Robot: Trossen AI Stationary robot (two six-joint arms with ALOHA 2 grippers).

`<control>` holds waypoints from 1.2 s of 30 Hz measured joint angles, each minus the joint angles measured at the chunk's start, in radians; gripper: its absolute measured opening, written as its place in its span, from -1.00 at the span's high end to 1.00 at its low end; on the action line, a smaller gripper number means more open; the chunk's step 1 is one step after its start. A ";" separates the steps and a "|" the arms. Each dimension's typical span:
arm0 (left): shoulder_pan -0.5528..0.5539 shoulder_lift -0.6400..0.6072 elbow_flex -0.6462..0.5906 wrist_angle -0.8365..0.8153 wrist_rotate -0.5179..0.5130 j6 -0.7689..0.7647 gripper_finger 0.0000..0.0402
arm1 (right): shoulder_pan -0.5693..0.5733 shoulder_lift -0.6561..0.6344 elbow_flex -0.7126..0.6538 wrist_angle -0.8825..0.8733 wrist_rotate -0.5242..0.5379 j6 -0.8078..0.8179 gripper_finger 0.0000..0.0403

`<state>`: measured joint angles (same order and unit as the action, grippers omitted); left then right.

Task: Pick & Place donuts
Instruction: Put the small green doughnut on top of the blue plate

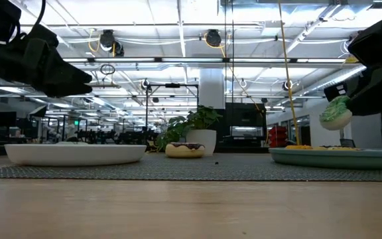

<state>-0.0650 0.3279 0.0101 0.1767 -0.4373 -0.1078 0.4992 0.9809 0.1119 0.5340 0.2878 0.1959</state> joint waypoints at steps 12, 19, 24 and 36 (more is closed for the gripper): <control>0.000 0.000 0.000 0.000 0.000 -0.001 -0.89 | -0.002 0.145 0.001 0.033 0.109 -0.022 0.88; 0.000 0.000 0.000 0.000 0.001 -0.002 -0.89 | -0.002 0.190 0.001 0.033 0.106 0.002 0.88; 0.000 0.000 0.000 0.000 0.001 -0.002 -0.89 | -0.002 0.197 0.001 0.033 0.106 0.018 0.88; 0.000 0.000 0.001 0.000 0.001 -0.002 -0.89 | -0.003 0.197 0.001 0.006 0.157 0.122 0.47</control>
<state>-0.0650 0.3279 0.0109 0.1764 -0.4366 -0.1097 0.4965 1.1774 0.1127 0.5403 0.4451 0.3181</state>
